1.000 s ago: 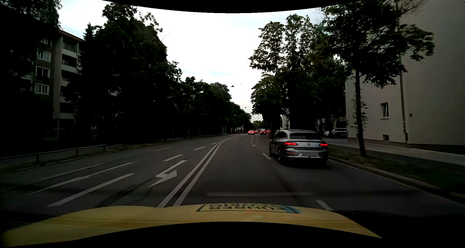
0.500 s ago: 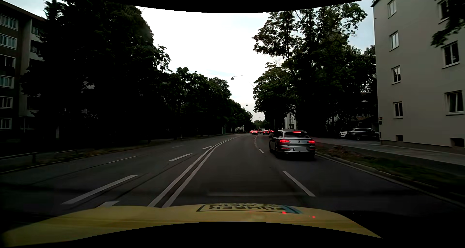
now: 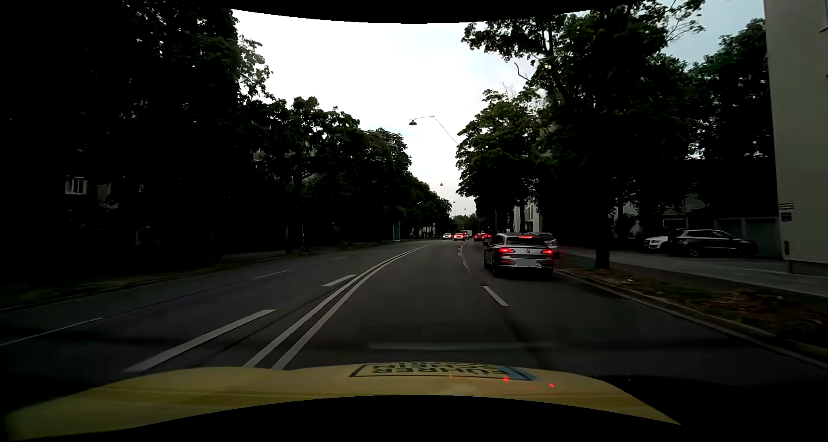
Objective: Follow the waypoints while adhering to traffic rules and regulations
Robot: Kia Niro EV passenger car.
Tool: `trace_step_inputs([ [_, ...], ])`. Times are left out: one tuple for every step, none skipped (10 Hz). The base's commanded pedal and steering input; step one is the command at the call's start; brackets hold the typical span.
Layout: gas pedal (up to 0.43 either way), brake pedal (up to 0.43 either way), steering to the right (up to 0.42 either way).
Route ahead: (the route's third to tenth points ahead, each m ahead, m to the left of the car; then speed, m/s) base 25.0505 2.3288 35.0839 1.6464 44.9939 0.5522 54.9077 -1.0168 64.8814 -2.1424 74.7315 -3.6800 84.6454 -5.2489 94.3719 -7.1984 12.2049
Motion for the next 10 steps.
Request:
trace_step_inputs([
  [0.079, 0.000, 0.006],
  [0.079, 0.000, 0.008],
  [0.079, 0.000, 0.008],
  [0.079, 0.000, 0.008],
  [0.079, 0.000, 0.008],
  [0.079, 0.000, 0.009],
  [0.067, 0.000, 0.013],
  [0.067, 0.000, 0.015],
  [0.067, 0.000, 0.016],
  [0.067, 0.000, 0.016],
])
